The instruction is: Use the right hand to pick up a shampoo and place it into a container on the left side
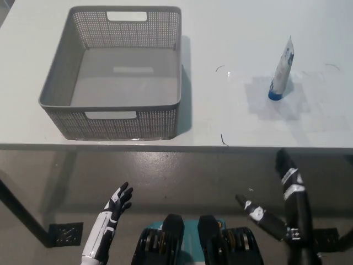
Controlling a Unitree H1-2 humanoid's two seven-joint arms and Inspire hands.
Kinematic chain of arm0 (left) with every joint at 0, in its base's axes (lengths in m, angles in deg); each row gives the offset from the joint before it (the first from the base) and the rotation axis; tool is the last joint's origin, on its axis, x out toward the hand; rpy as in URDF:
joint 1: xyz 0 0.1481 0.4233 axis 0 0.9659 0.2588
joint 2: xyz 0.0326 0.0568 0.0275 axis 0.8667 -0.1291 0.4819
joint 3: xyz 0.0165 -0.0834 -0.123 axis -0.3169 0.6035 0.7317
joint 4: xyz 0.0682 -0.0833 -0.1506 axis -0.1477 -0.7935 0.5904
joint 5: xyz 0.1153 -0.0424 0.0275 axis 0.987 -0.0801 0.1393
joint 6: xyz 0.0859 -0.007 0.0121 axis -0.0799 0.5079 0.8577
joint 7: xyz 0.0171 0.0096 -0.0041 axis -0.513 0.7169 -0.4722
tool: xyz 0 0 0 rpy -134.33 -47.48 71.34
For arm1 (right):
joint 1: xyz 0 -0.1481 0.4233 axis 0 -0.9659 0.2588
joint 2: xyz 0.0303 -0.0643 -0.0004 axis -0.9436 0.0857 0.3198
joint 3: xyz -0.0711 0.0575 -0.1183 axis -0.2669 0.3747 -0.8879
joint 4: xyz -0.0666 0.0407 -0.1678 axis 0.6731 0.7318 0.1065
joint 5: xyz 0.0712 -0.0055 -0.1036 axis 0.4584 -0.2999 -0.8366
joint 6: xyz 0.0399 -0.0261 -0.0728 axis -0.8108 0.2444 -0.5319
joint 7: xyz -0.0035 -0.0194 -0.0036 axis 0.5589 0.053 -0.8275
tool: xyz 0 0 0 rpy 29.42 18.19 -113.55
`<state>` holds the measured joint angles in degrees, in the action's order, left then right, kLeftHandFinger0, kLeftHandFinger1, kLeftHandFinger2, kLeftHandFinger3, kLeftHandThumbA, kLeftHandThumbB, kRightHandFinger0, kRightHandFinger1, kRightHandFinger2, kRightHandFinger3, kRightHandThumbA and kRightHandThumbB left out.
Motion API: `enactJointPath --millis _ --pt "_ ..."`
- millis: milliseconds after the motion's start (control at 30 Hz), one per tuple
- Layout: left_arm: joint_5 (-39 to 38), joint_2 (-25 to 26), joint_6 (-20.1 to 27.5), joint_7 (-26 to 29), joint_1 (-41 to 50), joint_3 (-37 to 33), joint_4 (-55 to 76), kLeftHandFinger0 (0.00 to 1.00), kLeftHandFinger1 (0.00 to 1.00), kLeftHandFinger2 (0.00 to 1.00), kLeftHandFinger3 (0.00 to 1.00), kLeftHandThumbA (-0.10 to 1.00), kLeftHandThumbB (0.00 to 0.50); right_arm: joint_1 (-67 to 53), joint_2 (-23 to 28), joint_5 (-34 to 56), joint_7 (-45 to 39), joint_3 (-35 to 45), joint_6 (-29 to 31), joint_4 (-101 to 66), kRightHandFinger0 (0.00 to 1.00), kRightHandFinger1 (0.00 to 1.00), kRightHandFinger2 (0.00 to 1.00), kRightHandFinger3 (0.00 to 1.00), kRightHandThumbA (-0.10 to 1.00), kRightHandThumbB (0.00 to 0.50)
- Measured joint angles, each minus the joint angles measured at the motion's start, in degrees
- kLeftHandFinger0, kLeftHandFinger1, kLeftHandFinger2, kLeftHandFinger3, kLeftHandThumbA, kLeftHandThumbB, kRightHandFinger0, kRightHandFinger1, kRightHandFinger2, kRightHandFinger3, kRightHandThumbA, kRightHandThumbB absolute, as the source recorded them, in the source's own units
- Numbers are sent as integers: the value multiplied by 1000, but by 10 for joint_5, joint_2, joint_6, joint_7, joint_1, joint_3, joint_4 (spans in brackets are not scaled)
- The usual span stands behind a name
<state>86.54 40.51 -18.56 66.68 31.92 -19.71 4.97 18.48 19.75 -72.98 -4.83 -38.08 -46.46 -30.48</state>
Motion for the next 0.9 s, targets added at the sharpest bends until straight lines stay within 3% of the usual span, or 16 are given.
enactJointPath --millis 200,300,467,667,900 --pt "2 0 5 0 0 0 1 1000 1000 1000 1000 1000 84 48 23 -14 11 18 3 -18 1000 1000 1000 1000 988 298" --pt "3 0 5 0 0 -1 1 1000 1000 1000 1000 1000 84 85 41 -7 4 33 -21 -31 1000 1000 1000 1000 895 304" --pt "2 0 6 -1 0 -2 1 1000 1000 1000 1000 1000 85 158 56 0 4 76 -65 -23 1000 1000 1000 1000 914 330" --pt "2 0 8 -2 1 -3 0 1000 1000 1000 1000 1000 86 230 66 16 4 107 -83 66 1000 1000 1000 1000 867 283" --pt "2 0 17 -4 23 -9 -2 1000 1000 1000 1000 1000 86 273 82 36 3 126 -94 171 1000 1000 1000 1000 879 330"
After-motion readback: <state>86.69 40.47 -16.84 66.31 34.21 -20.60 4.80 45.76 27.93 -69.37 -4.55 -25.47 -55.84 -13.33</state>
